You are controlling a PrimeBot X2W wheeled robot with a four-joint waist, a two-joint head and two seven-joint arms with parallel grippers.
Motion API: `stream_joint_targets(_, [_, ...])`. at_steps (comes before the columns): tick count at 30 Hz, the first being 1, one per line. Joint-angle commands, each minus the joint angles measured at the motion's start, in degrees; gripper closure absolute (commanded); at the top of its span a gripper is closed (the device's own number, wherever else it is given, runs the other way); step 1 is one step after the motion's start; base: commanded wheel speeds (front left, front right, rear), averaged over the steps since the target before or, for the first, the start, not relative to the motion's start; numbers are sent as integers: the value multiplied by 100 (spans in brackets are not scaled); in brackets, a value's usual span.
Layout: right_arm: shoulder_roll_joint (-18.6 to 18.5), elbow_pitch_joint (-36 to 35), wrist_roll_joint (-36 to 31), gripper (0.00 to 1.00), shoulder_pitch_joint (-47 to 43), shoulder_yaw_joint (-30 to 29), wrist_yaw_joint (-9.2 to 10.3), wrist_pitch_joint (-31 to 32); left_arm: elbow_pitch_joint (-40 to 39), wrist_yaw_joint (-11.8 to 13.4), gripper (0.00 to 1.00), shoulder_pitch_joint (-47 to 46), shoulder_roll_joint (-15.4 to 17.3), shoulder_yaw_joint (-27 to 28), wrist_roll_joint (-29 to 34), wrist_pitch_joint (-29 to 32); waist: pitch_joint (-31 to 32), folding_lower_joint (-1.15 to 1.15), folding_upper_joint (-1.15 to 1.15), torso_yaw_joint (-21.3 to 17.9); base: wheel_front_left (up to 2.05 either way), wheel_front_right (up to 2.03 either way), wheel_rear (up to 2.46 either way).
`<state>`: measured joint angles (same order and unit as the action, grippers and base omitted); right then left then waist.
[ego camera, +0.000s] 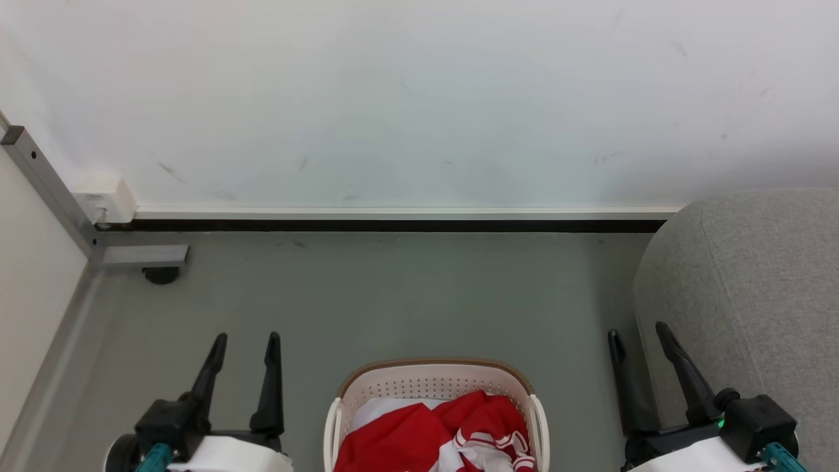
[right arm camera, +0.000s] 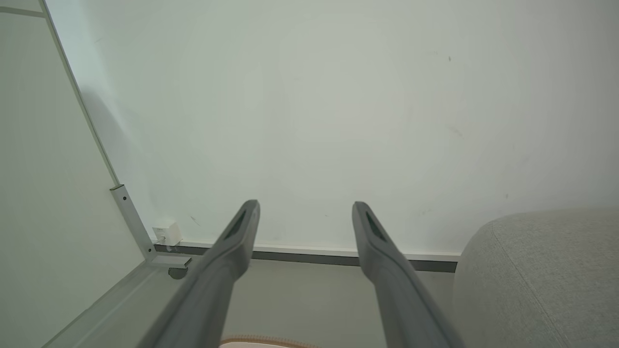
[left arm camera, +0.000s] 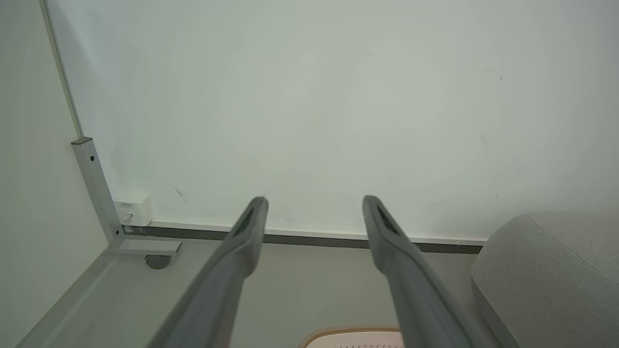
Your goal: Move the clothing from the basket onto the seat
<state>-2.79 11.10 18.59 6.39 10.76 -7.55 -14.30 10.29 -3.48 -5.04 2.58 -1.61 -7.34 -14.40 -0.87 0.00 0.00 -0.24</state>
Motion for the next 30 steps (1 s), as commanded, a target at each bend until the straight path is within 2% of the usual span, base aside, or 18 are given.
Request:
stream_joint_targets(1, [-17,-23,-99,0,51,10,11,-54,-30,26,0,-48,52,3,120,-33,-3,0,0,-2,0,0,0])
stream_joint_targets(6, [-18,-19,-179,0,59,36,12,-98,-32,33,0,-46,53,-4,312,-90,-14,0,0,-12,0,0,0])
stream_joint_targets(10, [-19,-33,-12,0,49,-8,12,-95,-31,37,0,-40,53,12,259,-78,-23,0,0,-21,0,0,0])
stream_joint_targets(30, [-18,18,-5,0,69,-65,12,-95,45,13,0,-89,50,27,121,-78,-59,0,0,-13,0,0,0])
